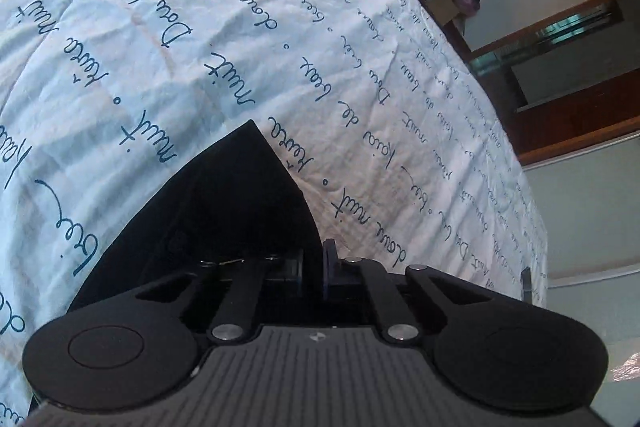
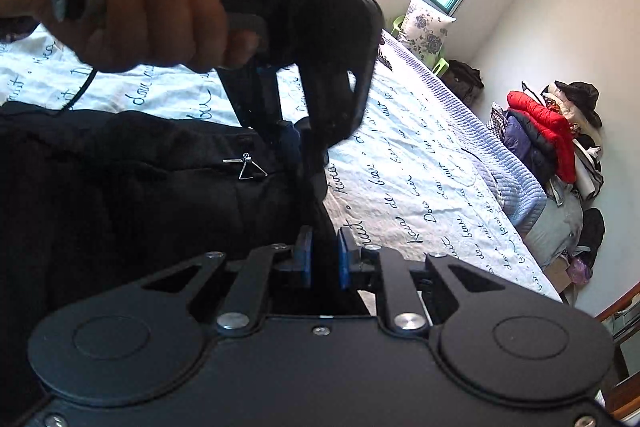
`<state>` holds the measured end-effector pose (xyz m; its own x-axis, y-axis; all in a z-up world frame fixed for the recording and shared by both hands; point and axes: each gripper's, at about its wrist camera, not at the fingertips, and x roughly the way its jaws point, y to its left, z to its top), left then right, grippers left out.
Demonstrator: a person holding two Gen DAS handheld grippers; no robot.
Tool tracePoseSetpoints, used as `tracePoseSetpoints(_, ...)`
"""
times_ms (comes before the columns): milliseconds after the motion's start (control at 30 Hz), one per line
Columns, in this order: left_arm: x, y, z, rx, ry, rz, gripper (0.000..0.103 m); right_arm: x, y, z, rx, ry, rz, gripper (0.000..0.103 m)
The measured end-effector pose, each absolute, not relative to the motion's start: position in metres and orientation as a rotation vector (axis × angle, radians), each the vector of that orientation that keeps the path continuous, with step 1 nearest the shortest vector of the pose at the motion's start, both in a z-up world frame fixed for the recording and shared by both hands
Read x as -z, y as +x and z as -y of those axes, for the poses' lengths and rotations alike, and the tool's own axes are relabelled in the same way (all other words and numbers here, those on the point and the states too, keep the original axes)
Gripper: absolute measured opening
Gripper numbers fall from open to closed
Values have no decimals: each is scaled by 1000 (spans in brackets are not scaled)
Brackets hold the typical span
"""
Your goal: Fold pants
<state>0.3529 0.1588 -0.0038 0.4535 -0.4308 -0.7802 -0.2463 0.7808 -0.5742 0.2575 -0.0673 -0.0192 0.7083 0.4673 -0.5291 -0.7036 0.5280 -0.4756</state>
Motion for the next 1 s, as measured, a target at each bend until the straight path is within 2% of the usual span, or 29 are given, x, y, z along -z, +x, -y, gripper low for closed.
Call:
tracePoseSetpoints(33, -2, 346, -159, 129, -687, -1098, 7, 19, 254, 72, -710, -737, -344, 16)
tracePoseSetpoints(100, -13, 330, -156, 147, -629, -1056, 7, 21, 246, 89, -709, -775, -334, 27)
tracePoseSetpoints(133, -17, 322, -153, 153, -595, -1038, 7, 23, 244, 100, -698, -796, -346, 37)
tracePoseSetpoints(167, -22, 315, -151, 155, -564, -1023, 7, 25, 243, 112, -683, -813, -364, 40)
tracePoseSetpoints(400, -32, 278, -144, 159, -479, -959, 7, 22, 257, 188, -560, -737, -523, 40)
tracePoseSetpoints(433, -32, 274, -144, 158, -474, -955, 7, 22, 259, 193, -551, -729, -540, 34)
tracePoseSetpoints(467, -33, 271, -144, 155, -469, -950, 7, 24, 258, 196, -548, -719, -554, 23)
tracePoseSetpoints(567, -32, 265, -143, 144, -453, -952, 7, 30, 244, 191, -538, -742, -546, 8)
tracePoseSetpoints(733, -38, 242, -151, 111, -418, -931, 8, 26, 187, 187, -519, -784, -468, 6)
tracePoseSetpoints(1000, -43, 151, -153, 57, -214, -872, 7, 23, 78, 160, -644, -874, -419, 6)
